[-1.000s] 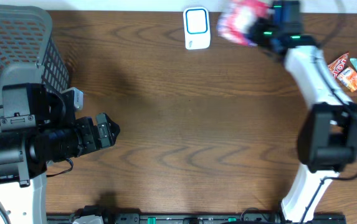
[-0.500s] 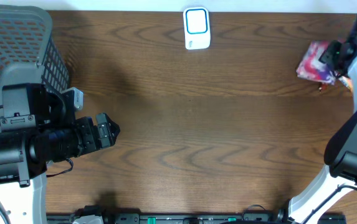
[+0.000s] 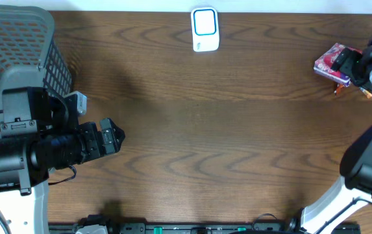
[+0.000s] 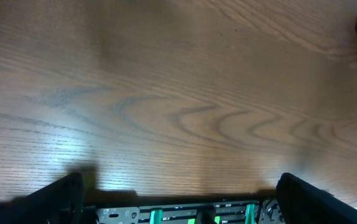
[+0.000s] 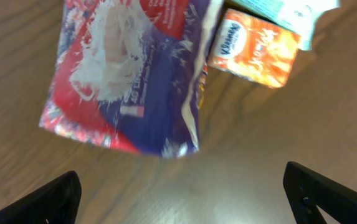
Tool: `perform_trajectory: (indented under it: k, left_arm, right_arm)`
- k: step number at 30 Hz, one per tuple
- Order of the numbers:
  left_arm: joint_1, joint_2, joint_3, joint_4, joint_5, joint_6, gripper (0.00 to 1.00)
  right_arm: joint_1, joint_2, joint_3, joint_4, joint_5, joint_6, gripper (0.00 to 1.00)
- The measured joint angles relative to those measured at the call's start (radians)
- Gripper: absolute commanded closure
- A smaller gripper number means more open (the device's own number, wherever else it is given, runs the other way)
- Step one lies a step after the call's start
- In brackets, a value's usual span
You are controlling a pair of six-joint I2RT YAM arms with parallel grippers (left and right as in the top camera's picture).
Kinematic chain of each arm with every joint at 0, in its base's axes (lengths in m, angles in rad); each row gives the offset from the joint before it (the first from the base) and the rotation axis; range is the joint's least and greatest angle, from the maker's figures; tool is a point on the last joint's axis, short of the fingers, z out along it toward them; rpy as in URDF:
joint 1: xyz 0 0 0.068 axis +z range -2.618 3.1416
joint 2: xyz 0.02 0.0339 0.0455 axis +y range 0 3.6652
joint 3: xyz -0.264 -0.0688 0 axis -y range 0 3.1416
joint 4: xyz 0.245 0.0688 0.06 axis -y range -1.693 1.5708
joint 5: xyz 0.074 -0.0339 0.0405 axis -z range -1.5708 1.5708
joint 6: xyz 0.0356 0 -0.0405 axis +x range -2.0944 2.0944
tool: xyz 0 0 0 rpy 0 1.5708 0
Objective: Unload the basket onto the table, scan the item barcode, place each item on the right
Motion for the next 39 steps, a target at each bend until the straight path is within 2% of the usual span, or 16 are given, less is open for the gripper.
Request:
perform_trajectory:
  k: [6, 10, 15, 17, 28, 34, 39]
  left_arm:
    - [0.0, 0.0, 0.0, 0.0, 0.0, 0.0, 0.02]
    - [0.0, 0.0, 0.0, 0.0, 0.0, 0.0, 0.02]
    - [0.0, 0.0, 0.0, 0.0, 0.0, 0.0, 0.02]
    - [0.0, 0.0, 0.0, 0.0, 0.0, 0.0, 0.02]
    - [0.0, 0.0, 0.0, 0.001, 0.0, 0.0, 0.02]
    - [0.0, 0.0, 0.0, 0.0, 0.0, 0.0, 0.02]
    - [0.0, 0.0, 0.0, 0.0, 0.0, 0.0, 0.02]
  right_arm:
    - [0.0, -0.236, 0.0, -0.047, -0.074, 0.034, 0.01]
    - [0.006, -0.397, 0.006, -0.14, -0.159, 0.042, 0.01]
    - [0.051, -0.499, 0.005, -0.303, -0.21, 0.045, 0.01]
    - [0.086, -0.522, -0.02, -0.319, -0.219, 0.045, 0.01]
    - [0.319, -0.808, -0.467, -0.215, -0.25, 0.074, 0.01]
    - [0.354, -0.945, -0.594, -0.216, -0.254, 0.095, 0.01]
    - [0.354, -0.956, -0.64, -0.264, -0.254, 0.101, 0.01]
